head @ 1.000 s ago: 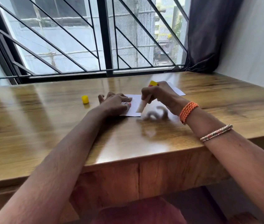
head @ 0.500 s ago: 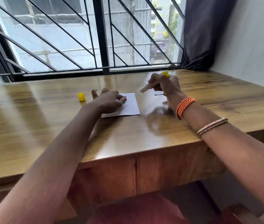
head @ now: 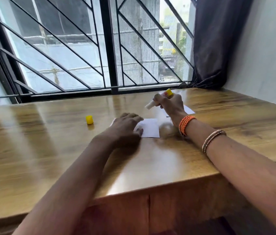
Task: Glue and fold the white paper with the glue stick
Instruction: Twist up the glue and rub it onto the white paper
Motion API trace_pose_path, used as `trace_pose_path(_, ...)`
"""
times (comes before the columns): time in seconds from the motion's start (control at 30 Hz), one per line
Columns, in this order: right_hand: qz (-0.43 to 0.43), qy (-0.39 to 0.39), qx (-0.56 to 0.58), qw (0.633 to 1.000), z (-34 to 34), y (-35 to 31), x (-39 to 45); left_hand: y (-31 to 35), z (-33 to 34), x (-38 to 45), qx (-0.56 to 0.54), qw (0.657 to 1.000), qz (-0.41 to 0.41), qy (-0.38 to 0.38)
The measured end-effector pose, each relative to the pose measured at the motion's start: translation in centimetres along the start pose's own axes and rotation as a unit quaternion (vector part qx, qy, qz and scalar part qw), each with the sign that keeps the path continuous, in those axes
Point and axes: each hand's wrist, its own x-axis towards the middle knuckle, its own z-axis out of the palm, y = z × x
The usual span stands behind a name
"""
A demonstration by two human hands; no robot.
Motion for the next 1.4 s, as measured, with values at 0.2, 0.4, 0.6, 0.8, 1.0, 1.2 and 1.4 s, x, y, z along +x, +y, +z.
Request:
trace_pose_path(0.2,-0.038,-0.035,-0.03,0.998,-0.1,1.2,1.5,-0.2,0.1,1.6,0.004,0.998,-0.016,-0.06)
trace_pose_path(0.4,-0.054,-0.017,-0.11,0.992,0.0,2.2,3.7,-0.4,0.2,3.1,0.052,0.996,-0.04,-0.062)
trace_pose_path(0.6,-0.055,-0.067,-0.133,0.987,0.5,2.7,5.2,-1.0,0.9,3.5,0.071,0.995,-0.033,-0.056)
trace_pose_path(0.8,-0.075,-0.099,-0.123,0.985,0.3,2.9,5.5,-0.8,1.2,3.3,0.057,0.997,-0.035,-0.025)
trace_pose_path(1.0,-0.082,-0.118,-0.14,0.98,-0.2,2.6,5.1,-0.9,0.8,3.1,0.018,0.998,-0.05,-0.023)
trace_pose_path(1.2,-0.109,-0.148,-0.168,0.969,-0.7,2.0,4.8,-0.8,0.9,2.9,0.01,0.998,-0.053,-0.014)
trace_pose_path(1.4,-0.121,-0.164,-0.176,0.963,-1.1,1.7,4.9,-0.8,0.8,3.0,0.006,0.998,-0.057,-0.019)
